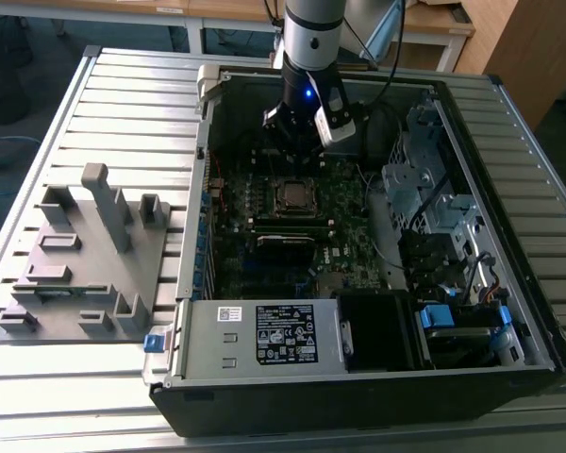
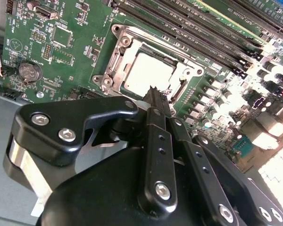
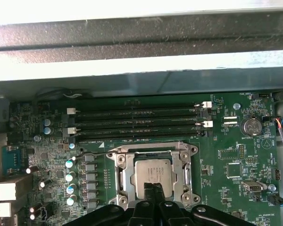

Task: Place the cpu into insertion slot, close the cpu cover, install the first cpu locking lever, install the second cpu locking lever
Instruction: 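Install the first cpu locking lever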

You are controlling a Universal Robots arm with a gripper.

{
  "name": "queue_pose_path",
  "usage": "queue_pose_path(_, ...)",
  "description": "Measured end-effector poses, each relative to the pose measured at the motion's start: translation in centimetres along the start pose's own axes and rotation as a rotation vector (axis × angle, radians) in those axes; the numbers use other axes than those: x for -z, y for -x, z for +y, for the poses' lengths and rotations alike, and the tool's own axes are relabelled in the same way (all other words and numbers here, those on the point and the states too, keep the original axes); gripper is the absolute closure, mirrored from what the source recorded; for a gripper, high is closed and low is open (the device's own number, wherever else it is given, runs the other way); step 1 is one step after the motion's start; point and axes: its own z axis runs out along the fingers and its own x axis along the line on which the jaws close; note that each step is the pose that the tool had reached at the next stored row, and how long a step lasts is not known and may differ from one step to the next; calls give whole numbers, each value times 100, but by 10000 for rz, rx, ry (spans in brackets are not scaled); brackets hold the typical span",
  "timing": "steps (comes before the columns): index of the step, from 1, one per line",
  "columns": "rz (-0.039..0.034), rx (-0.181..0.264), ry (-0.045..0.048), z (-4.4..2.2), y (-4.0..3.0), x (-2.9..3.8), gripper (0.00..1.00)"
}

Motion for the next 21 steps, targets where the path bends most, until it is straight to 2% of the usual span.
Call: queue_pose_path(21,0,1,0,1,0,28,90)
